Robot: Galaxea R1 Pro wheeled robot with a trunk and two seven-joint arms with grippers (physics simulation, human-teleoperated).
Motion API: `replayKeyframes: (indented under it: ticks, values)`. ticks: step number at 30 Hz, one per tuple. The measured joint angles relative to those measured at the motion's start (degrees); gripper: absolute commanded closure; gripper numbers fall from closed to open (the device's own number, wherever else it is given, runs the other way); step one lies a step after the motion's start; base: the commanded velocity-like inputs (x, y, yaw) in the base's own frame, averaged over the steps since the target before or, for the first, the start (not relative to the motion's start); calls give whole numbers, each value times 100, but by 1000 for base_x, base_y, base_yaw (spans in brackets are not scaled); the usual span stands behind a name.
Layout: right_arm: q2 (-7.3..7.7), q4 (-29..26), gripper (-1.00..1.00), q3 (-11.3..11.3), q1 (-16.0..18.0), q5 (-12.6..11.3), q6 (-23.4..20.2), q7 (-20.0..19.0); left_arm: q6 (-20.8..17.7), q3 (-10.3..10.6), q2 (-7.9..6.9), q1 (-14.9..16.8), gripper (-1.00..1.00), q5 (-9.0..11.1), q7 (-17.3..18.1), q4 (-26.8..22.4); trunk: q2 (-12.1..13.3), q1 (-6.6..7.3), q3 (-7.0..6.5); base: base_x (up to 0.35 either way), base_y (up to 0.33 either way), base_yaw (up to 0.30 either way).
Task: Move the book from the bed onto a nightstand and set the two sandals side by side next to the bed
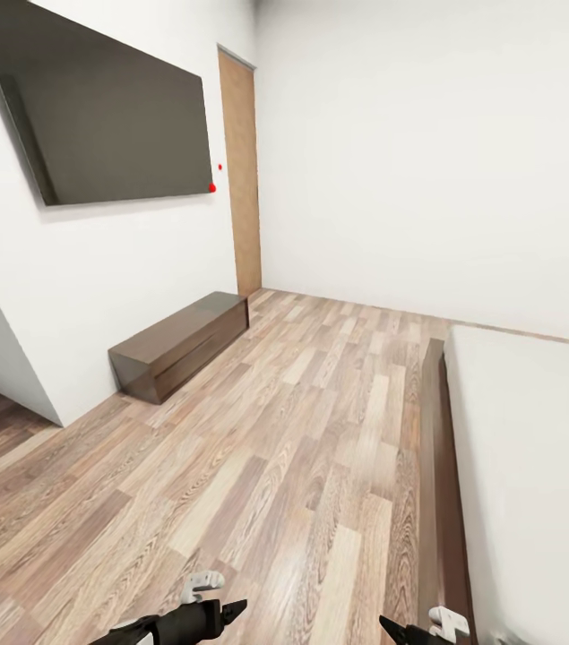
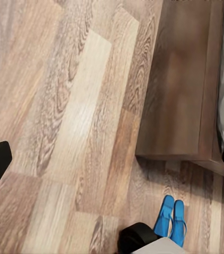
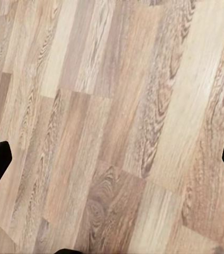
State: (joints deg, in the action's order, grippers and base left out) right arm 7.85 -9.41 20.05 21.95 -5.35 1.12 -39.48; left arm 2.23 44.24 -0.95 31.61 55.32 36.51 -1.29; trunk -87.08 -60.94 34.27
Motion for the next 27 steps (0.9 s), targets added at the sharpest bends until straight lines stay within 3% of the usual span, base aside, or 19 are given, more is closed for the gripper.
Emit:
replayKeyframes:
  ticks: [27]
  values:
    - [-1, 0, -100, -1, -1, 6, 0, 0, 0, 0, 0, 0, -100, 0, 0, 1, 1083, 593, -485, 0, 0, 0]
